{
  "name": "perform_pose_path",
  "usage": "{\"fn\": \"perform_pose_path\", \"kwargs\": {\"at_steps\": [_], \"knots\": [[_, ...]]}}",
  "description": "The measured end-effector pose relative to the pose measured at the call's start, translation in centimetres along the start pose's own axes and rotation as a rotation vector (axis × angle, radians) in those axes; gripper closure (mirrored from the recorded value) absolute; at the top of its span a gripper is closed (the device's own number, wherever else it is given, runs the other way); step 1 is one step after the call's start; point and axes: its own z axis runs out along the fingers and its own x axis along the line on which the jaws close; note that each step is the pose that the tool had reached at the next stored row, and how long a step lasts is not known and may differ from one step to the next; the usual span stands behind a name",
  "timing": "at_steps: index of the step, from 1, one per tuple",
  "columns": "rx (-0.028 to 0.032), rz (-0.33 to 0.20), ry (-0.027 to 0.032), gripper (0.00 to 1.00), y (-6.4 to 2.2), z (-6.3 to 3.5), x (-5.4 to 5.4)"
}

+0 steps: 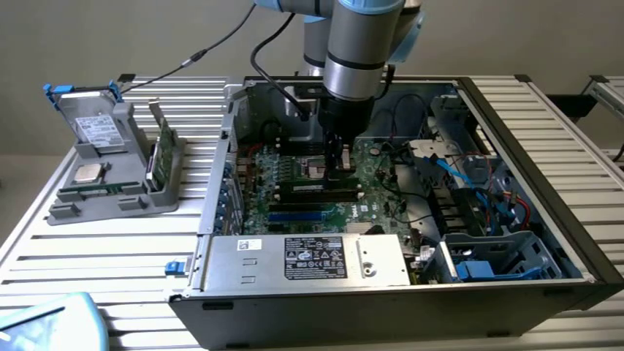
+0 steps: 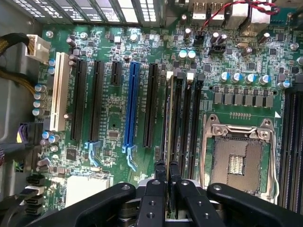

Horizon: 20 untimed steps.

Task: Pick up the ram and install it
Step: 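Insert the ram into the slot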

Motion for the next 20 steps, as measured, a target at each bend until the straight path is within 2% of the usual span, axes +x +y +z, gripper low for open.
{"fn": "perform_pose_path", "kwargs": {"at_steps": [7,9,12,20], "knots": [[-0.0008,0.000,0.0001,0.86,0.00,0.01,0.00],[-0.0064,-0.001,-0.0006,0.86,-0.02,0.02,0.00],[-0.0222,-0.002,-0.0012,0.86,-0.05,0.02,0.00],[-0.0223,0.008,-0.0025,0.86,-0.10,0.03,0.00]]}}
